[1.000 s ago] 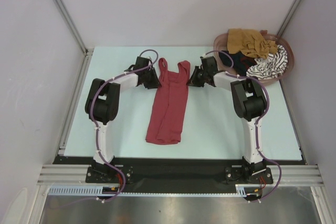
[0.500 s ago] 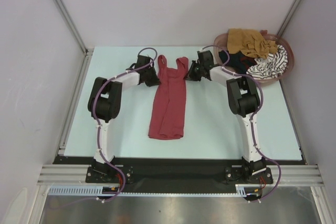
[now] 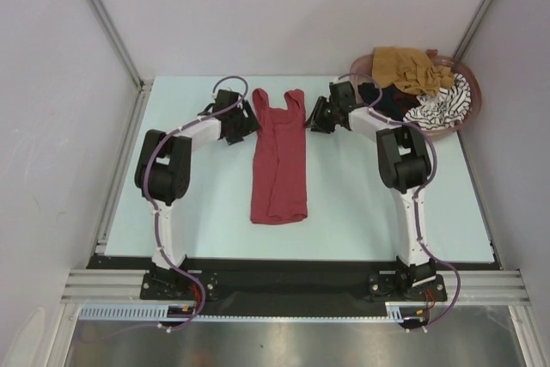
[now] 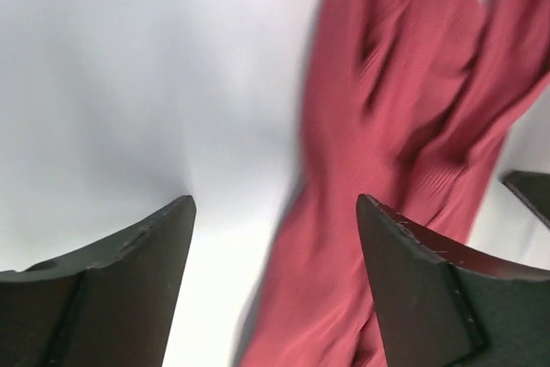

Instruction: Fold and stack the tank tops

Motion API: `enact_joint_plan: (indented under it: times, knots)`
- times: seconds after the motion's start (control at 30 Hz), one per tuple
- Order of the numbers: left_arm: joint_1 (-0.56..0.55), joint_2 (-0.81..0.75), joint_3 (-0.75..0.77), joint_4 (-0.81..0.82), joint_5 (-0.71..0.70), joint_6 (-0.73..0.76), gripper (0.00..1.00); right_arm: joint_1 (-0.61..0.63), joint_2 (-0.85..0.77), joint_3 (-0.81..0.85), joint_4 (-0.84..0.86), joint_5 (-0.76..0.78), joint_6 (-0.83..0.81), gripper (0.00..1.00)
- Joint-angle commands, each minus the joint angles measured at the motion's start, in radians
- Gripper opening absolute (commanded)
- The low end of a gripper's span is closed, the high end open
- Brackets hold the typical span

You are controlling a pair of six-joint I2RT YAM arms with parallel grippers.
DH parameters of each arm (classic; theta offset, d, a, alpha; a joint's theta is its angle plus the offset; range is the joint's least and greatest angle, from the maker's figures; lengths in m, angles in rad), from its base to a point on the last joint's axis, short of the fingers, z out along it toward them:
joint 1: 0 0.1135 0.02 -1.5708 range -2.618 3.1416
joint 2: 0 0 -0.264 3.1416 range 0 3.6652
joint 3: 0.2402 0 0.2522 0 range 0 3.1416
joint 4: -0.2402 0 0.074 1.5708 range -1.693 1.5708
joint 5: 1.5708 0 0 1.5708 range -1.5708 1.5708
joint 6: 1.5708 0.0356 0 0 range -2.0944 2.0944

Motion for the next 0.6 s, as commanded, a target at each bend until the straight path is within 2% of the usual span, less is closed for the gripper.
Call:
enact_joint_plan:
  times: [0.0, 0.17, 0.27, 0.3, 0.37, 0.4, 0.57]
  knots:
    - [0.008, -0.164, -0.153, -0.039, -0.039, 0.060, 0.82, 0.014, -0.211, -0.169, 0.052, -0.019, -0.020, 0.43]
    - [-0.035, -0.451, -0.489, 0.114, 0.007, 0.075, 1.00, 0.069, -0.454, -0.541, 0.167, -0.085, -0.063, 0.50]
    - [-0.054, -0.610, -0.658, 0.125, -0.019, 0.059, 1.00, 0.109, -0.600, -0.680, 0.183, -0.064, -0.078, 0.52]
    - [-0.054, -0.649, -0.722, 0.113, -0.029, 0.054, 1.00, 0.141, -0.640, -0.775, 0.187, -0.039, -0.080, 0.55]
    - [-0.054, -0.758, -0.773, 0.090, -0.042, 0.030, 1.00, 0.173, -0.744, -0.856, 0.224, -0.018, -0.072, 0.60]
    - [-0.054, -0.791, -0.795, 0.079, -0.039, 0.025, 1.00, 0.218, -0.776, -0.939, 0.232, 0.010, -0.073, 0.70]
    - [-0.063, -1.073, -0.973, 0.056, -0.056, -0.006, 1.00, 0.351, -0.971, -1.119, 0.275, 0.145, -0.075, 0.77]
